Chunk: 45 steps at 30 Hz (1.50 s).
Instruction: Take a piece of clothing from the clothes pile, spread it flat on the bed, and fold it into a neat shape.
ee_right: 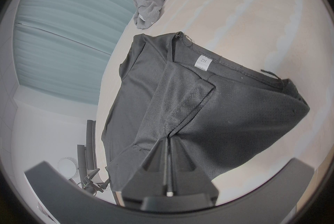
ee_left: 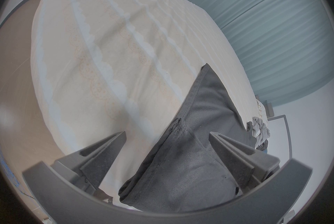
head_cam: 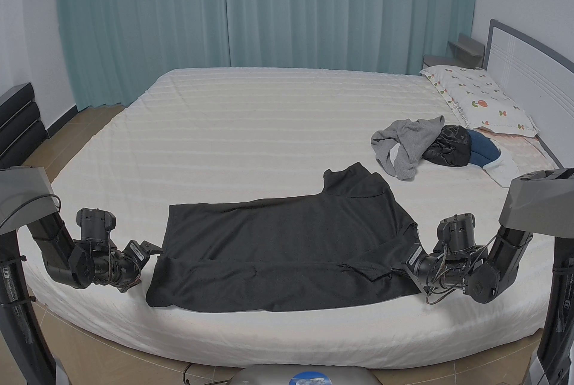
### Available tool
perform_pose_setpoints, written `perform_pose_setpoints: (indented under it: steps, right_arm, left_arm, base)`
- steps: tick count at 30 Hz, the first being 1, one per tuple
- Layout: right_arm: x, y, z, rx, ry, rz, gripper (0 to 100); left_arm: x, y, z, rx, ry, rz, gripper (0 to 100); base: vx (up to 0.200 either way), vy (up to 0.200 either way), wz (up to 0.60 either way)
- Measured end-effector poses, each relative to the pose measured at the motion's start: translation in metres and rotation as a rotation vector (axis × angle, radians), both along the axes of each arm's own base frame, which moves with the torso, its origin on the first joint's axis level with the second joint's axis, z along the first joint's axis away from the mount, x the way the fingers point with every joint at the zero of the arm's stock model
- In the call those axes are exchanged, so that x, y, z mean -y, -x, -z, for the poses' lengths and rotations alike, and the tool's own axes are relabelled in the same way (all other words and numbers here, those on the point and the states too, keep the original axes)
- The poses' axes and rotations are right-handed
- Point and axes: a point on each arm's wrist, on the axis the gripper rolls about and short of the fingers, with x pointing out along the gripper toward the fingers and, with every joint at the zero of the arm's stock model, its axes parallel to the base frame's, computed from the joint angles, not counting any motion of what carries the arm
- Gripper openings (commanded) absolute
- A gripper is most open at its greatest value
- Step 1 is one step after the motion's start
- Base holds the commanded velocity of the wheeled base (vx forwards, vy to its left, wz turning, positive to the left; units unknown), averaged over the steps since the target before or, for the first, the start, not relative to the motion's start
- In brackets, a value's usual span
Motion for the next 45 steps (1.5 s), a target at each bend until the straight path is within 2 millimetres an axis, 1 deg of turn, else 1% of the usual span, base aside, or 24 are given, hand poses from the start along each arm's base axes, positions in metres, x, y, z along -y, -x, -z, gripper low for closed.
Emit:
perform_pose_setpoints:
  steps: [6,10,14,16,18,24,30,36,40,45]
  right_arm:
    - [0.000,0.003,-0.004,0.010,0.000,-0.003,100]
    - [0.005,0.007,-0.013,0.026,-0.001,0.002,100]
    - [0.019,0.008,-0.023,0.053,0.004,0.028,100]
    - [0.024,0.007,-0.025,0.058,0.005,0.038,100]
    - [0.027,0.006,-0.024,0.058,0.008,0.043,100]
    - [0.034,0.006,-0.014,0.043,0.064,0.017,100]
    - [0.044,0.011,0.000,0.002,0.127,0.001,100]
    - [0.047,0.015,0.003,-0.010,0.144,-0.004,100]
    - [0.047,0.015,-0.005,0.016,0.138,0.000,100]
    - [0.046,0.013,-0.025,0.081,0.105,0.013,100]
  left_arm:
    - [0.000,0.000,0.000,0.000,0.000,0.000,100]
    - [0.000,0.000,0.000,0.000,-0.001,0.001,100]
    - [0.000,0.000,0.000,0.000,-0.001,0.000,100]
    - [0.000,0.000,0.000,0.000,-0.002,0.001,100]
    - [0.001,0.000,0.000,0.001,-0.003,0.001,100]
    - [0.001,0.000,0.000,0.001,-0.005,0.000,100]
    - [0.000,0.000,0.000,0.001,-0.006,-0.002,100]
    - [0.000,0.000,0.000,0.002,-0.007,-0.002,100]
    - [0.000,0.000,0.000,0.001,-0.007,-0.002,100]
    - [0.000,0.000,0.000,0.001,-0.008,-0.003,100]
  base:
    - [0.000,0.000,0.00]
    - [0.000,0.000,0.00]
    - [0.000,0.000,0.00]
    - [0.000,0.000,0.00]
    - [0.000,0.000,0.00]
    - [0.000,0.000,0.00]
    - [0.000,0.000,0.00]
    - [0.000,0.000,0.00]
    - [0.000,0.000,0.00]
    - [0.000,0.000,0.00]
